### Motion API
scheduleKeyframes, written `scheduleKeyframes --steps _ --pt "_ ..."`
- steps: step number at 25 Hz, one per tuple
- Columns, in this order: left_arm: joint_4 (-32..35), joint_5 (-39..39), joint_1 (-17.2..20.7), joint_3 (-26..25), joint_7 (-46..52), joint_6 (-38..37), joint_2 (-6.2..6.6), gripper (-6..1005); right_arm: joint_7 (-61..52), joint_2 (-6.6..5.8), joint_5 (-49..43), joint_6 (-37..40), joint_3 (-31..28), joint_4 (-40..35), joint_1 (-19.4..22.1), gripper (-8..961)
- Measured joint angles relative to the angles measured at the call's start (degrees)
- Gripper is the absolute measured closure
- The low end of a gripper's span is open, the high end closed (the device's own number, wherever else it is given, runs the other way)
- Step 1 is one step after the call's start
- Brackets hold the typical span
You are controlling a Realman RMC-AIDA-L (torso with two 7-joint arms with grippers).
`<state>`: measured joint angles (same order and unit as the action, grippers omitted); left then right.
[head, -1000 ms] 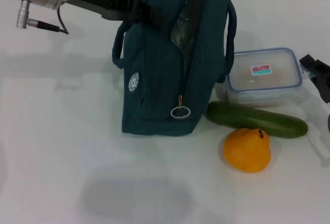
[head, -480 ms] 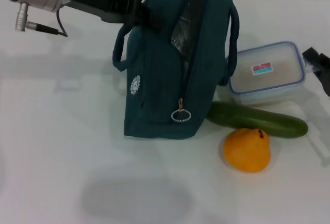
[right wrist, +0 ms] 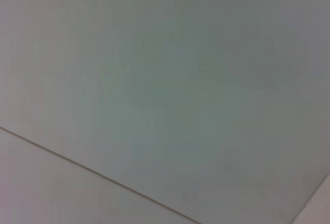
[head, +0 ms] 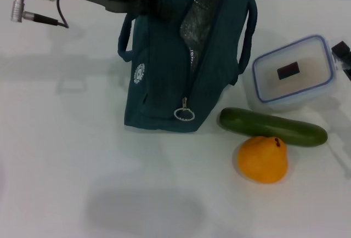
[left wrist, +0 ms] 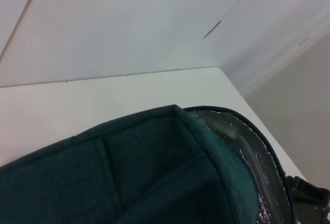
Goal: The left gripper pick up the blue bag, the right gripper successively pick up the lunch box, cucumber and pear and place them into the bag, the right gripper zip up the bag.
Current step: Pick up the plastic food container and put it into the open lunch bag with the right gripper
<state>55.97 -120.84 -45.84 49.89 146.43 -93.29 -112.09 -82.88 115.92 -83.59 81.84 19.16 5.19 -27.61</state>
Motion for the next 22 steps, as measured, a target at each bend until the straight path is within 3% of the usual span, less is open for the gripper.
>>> scheduleKeyframes --steps 22 --pt "3.6 -0.4 0.3 -0.1 0.0 -2.5 0.48 957 0.0 -0.03 0.4 10.9 -0.6 -0.2 0.7 841"
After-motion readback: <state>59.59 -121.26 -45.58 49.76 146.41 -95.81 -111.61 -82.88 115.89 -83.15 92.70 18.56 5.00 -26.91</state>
